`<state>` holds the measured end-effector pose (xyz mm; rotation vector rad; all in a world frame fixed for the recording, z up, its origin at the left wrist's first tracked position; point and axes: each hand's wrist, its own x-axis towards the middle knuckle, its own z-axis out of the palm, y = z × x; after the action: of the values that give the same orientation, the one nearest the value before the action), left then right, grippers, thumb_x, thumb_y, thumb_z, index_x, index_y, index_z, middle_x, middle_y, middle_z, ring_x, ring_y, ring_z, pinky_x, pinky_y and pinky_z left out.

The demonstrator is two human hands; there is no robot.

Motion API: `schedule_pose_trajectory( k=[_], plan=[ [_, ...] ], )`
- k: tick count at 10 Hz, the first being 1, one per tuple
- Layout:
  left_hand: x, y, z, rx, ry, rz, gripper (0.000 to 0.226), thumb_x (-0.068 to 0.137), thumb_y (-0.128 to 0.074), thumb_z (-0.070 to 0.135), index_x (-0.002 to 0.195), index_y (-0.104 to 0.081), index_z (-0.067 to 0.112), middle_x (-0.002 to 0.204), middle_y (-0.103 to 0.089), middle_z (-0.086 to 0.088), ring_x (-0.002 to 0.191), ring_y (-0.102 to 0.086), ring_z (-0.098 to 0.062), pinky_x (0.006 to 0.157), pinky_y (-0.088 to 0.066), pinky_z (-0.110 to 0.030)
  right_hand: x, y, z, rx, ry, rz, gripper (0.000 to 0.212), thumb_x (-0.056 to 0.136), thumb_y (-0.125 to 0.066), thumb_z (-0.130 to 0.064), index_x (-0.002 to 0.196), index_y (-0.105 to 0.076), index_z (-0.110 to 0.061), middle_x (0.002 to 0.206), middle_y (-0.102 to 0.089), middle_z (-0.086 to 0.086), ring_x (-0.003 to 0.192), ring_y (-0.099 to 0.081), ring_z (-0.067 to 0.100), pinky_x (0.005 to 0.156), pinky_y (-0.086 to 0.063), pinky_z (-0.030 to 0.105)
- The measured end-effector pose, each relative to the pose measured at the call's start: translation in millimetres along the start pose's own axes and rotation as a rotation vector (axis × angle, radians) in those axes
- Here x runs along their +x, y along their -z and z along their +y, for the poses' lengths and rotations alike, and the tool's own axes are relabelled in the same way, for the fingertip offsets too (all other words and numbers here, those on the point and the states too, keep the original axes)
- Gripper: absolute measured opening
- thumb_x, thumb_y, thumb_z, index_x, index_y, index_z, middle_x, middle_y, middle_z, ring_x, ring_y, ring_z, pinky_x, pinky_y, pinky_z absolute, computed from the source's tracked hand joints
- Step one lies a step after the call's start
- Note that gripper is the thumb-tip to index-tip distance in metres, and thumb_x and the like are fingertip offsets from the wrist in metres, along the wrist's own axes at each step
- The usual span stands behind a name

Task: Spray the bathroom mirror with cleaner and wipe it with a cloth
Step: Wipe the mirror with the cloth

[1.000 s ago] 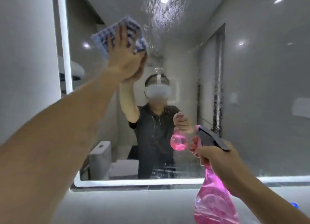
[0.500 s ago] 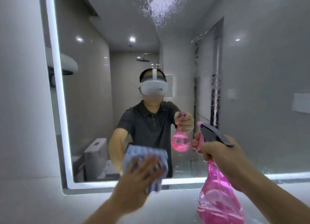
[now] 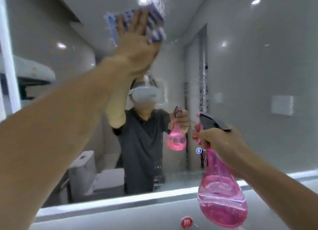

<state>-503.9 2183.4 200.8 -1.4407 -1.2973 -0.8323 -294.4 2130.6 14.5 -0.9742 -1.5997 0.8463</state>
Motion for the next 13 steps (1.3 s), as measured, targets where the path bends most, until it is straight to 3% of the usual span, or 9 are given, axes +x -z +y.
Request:
schedule_pose_trajectory(
  k=[2, 4, 6, 8, 9, 10, 11, 12, 13],
  plan=[
    [-286.5, -70.4, 88.5, 0.035, -0.559, -0.344, 0.063, 0.076, -0.055, 0.045, 0.137, -0.049, 0.031, 0.146, -0.047, -0.006, 0.138, -0.031, -0.026, 0.113, -0.021, -0.060, -14.2, 20.7, 42.4, 0.022, -0.061, 0.071, 0.013, 0.052, -0.052, -0.002, 0.041, -0.052, -0.009, 0.069, -0.057, 0.029, 0.069, -0.050, 0.022, 0.062, -0.039, 0.034],
    [-379.4, -83.9, 88.7, 0.164, -0.694, -0.647, 0.062, 0.074, -0.059, 0.057, 0.132, -0.053, 0.037, 0.139, -0.055, 0.010, 0.129, -0.050, -0.014, 0.115, 0.007, -0.050, -29.5, 28.2, 62.5, 0.027, -0.135, 0.003, 0.026, 0.043, -0.048, -0.001, 0.066, -0.048, 0.010, 0.078, -0.057, 0.028, 0.075, -0.049, 0.023, 0.065, -0.038, 0.037],
    [-219.4, -44.5, 20.4, 0.043, -0.241, -0.123, 0.059, 0.088, -0.044, 0.035, 0.144, -0.033, 0.021, 0.149, -0.040, -0.016, 0.146, -0.016, -0.027, 0.113, -0.008, -0.057, -15.8, 37.8, 30.4, 0.016, -0.082, -0.026, 0.033, 0.038, -0.047, -0.008, 0.064, -0.047, 0.013, 0.075, -0.057, 0.030, 0.074, -0.049, 0.025, 0.063, -0.050, 0.050],
    [29.9, 6.2, -27.5, -0.179, 0.330, 0.020, 0.074, 0.093, -0.029, 0.047, 0.152, -0.006, 0.010, 0.161, -0.007, -0.010, 0.148, -0.002, -0.026, 0.117, 0.007, -0.053, 5.5, 49.5, 8.9, 0.111, -0.049, 0.050, 0.017, 0.032, -0.045, -0.006, 0.045, -0.056, -0.010, 0.062, -0.046, 0.015, 0.064, -0.043, 0.024, 0.059, -0.033, 0.040],
    [73.4, 3.6, 0.2, -0.172, 0.374, -0.008, 0.074, 0.095, -0.023, 0.050, 0.151, 0.003, 0.009, 0.162, 0.003, -0.007, 0.148, 0.006, -0.022, 0.116, 0.012, -0.051, 8.3, 61.2, 15.7, 0.087, -0.017, 0.061, 0.016, 0.038, -0.046, -0.006, 0.052, -0.051, -0.003, 0.063, -0.044, 0.011, 0.061, -0.039, 0.020, 0.050, -0.030, 0.029],
    [41.8, -17.0, 61.7, -0.014, 0.133, 0.040, 0.067, 0.094, -0.022, 0.045, 0.151, -0.012, 0.011, 0.160, -0.013, -0.008, 0.148, -0.008, -0.023, 0.116, 0.004, -0.053, 6.1, 73.7, 29.1, -0.001, 0.039, 0.067, 0.017, 0.049, -0.049, -0.003, 0.038, -0.038, -0.011, 0.051, -0.046, 0.009, 0.046, -0.041, 0.019, 0.037, -0.023, 0.013],
    [-66.9, -52.8, 126.7, -0.002, -0.235, -0.129, 0.061, 0.091, -0.021, 0.043, 0.150, -0.024, 0.024, 0.158, -0.024, -0.008, 0.147, -0.015, -0.027, 0.115, 0.004, -0.054, 2.0, 81.4, 44.0, -0.030, 0.041, 0.075, 0.016, 0.050, -0.049, -0.002, 0.040, -0.040, -0.012, 0.052, -0.044, 0.014, 0.040, -0.037, 0.012, 0.035, -0.023, 0.013],
    [-229.0, -89.8, 180.1, 0.070, -0.637, -0.429, 0.050, 0.095, -0.017, 0.033, 0.136, -0.042, 0.048, 0.147, -0.043, 0.017, 0.140, -0.033, -0.010, 0.116, -0.004, -0.055, -3.5, 82.7, 56.9, 0.004, -0.016, 0.059, 0.008, 0.052, -0.051, -0.001, 0.053, -0.044, 0.003, 0.053, -0.035, 0.017, 0.052, -0.034, 0.016, 0.043, -0.025, 0.023],
    [-293.2, -104.7, 169.9, 0.491, -0.857, -0.439, 0.137, 0.045, -0.037, -0.051, 0.120, -0.042, 0.064, 0.117, -0.045, 0.054, 0.111, -0.041, 0.030, 0.086, -0.044, -0.046, -12.7, 86.4, 68.4, 0.014, -0.046, 0.049, 0.014, 0.047, -0.050, -0.003, 0.052, -0.038, 0.003, 0.052, -0.033, 0.015, 0.053, -0.032, 0.016, 0.046, -0.025, 0.026]
  ],
)
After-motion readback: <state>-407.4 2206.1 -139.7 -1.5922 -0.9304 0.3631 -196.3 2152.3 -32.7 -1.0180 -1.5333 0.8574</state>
